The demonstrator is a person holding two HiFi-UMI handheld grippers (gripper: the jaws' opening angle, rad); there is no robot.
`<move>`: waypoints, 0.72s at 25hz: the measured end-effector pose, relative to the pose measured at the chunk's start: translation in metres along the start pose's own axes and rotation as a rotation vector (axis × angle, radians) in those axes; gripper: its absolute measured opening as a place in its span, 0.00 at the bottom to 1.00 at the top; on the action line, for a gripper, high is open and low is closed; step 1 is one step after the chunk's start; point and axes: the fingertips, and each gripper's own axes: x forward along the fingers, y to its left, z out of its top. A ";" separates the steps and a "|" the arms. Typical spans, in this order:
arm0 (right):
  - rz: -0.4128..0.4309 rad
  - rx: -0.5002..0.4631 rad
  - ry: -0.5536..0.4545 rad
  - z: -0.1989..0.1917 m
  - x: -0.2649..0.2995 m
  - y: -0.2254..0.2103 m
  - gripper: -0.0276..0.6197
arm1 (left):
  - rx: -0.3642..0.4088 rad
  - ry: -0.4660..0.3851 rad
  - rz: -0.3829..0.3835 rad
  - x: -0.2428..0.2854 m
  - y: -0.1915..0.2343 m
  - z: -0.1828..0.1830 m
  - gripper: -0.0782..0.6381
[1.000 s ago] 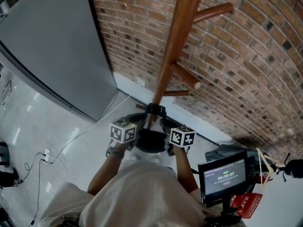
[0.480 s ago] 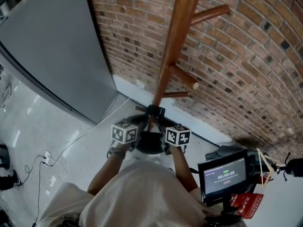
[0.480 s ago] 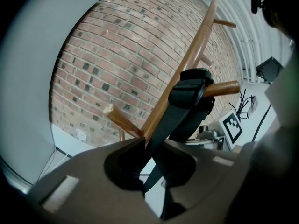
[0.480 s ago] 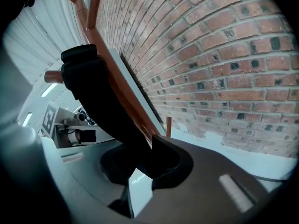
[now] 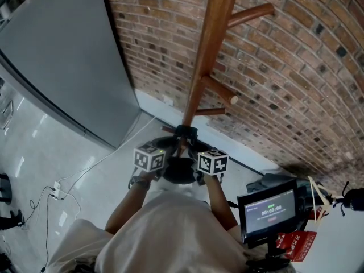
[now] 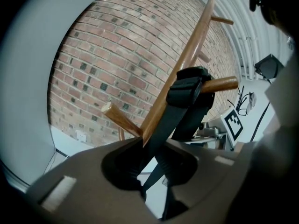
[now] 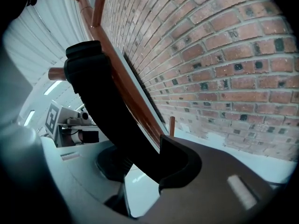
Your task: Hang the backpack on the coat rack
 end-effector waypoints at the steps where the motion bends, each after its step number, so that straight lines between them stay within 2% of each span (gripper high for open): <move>1: 0.005 0.000 0.000 -0.001 0.000 0.001 0.23 | 0.000 0.000 -0.002 0.000 -0.001 0.000 0.22; 9: 0.026 -0.010 0.009 -0.002 -0.002 0.008 0.29 | 0.031 0.024 -0.013 -0.002 -0.007 -0.004 0.30; 12: 0.030 -0.010 0.012 -0.004 -0.001 0.010 0.27 | 0.047 0.025 -0.039 -0.001 -0.014 -0.004 0.23; 18: 0.031 -0.022 0.016 -0.004 -0.002 0.010 0.28 | 0.047 0.013 -0.014 -0.003 -0.009 -0.003 0.26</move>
